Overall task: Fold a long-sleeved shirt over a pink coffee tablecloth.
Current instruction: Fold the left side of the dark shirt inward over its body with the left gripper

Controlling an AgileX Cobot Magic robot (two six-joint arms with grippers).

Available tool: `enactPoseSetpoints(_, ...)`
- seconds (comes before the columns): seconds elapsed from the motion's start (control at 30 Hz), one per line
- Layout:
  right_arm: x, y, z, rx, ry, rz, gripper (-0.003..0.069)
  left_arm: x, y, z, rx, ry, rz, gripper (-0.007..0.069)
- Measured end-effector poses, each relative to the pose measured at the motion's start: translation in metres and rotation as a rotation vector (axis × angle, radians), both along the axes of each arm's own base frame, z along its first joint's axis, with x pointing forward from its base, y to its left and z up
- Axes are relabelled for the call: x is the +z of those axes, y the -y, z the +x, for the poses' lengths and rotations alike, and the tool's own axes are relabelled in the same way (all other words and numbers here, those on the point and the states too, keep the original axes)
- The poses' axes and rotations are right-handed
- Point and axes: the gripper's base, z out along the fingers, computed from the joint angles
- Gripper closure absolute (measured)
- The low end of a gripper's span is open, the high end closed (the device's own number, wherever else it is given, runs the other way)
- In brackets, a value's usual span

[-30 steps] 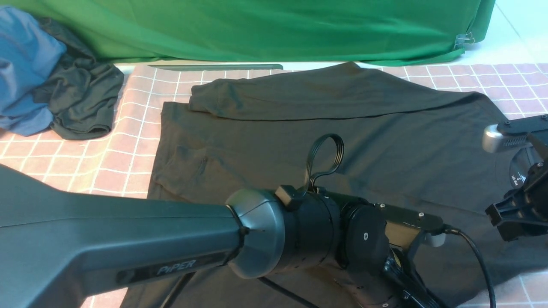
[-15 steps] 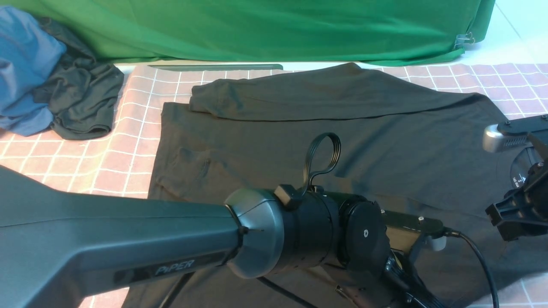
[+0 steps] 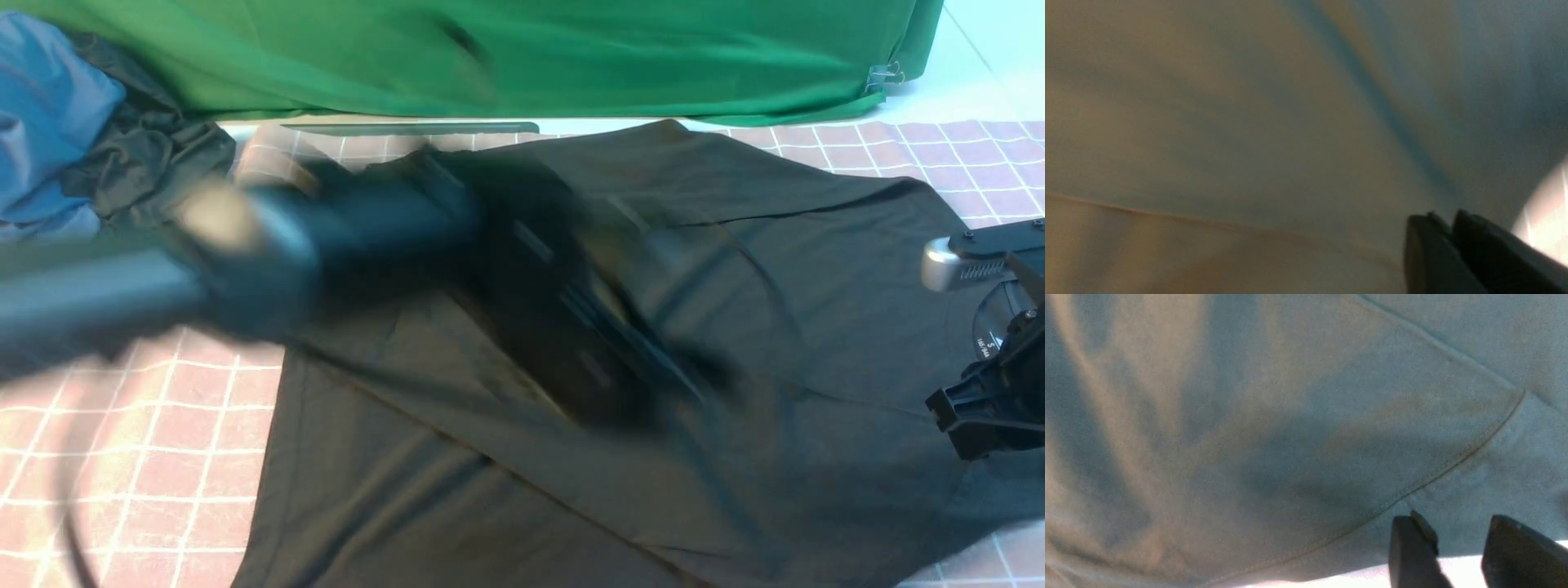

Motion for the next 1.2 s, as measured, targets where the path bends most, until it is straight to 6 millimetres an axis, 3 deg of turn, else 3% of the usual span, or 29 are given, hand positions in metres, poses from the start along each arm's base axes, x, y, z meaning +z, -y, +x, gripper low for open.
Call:
enactPoseSetpoints(0.1,0.0,0.0,0.0,0.0,0.0,0.0,0.0368,0.019,-0.05,0.037,0.171,0.026,0.007,0.0603)
enactPoseSetpoints(0.23,0.0,0.0,0.0,0.0,-0.001,0.0,0.0368,0.027,-0.117,0.089,0.376,0.057,0.031,0.0612)
enactPoseSetpoints(0.43,0.0,0.0,0.0,0.0,-0.001,0.0,0.0368,0.001,-0.167,0.145,0.532,0.074,0.039,0.0607)
enactPoseSetpoints(0.67,0.0,0.0,0.0,0.0,-0.005,0.0,0.0369,-0.048,-0.178,0.202,0.505,0.223,0.126,0.0462)
enactPoseSetpoints(0.97,0.0,0.0,-0.001,0.0,-0.007,-0.001,0.0369,-0.087,-0.176,0.235,0.483,0.403,0.11,0.0235)
enactPoseSetpoints(1.2,0.0,0.0,-0.001,0.0,-0.007,-0.001,0.0369,-0.107,-0.175,0.242,0.479,0.435,0.102,0.0211)
